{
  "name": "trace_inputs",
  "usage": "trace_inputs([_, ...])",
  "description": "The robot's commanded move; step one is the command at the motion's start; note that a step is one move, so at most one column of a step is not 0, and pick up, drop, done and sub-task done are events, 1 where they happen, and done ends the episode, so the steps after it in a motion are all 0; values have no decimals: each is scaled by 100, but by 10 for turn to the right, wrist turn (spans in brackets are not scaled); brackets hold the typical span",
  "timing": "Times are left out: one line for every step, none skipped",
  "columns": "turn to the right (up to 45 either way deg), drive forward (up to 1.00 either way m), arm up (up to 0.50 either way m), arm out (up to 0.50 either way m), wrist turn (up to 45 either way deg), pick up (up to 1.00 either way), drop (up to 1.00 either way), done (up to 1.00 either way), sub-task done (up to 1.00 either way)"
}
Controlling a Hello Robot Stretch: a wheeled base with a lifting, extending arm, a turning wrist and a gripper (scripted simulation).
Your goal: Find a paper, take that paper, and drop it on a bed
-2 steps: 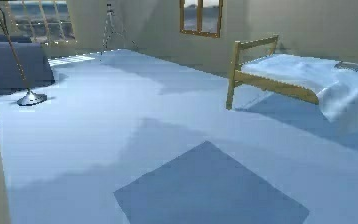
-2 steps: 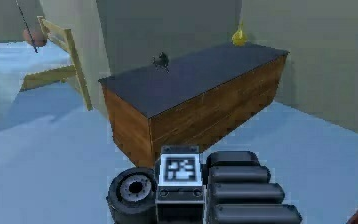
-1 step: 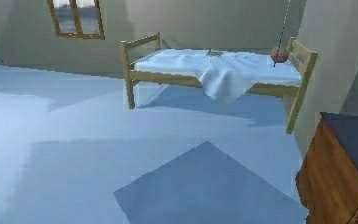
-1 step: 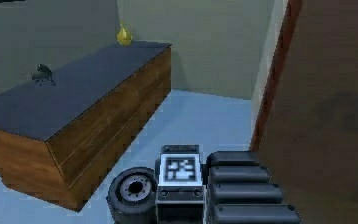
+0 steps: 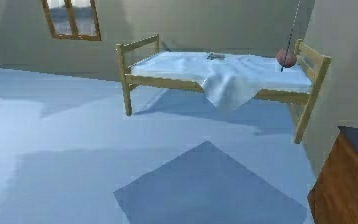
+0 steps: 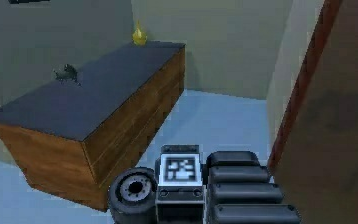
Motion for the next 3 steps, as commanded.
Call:
trace_inputs([0,100,0,0,0,0,0,0,0])
trace_inputs([0,50,0,0,0,0,0,0,0])
trace_inputs([150,0,0,0,0,0,0,0,0])
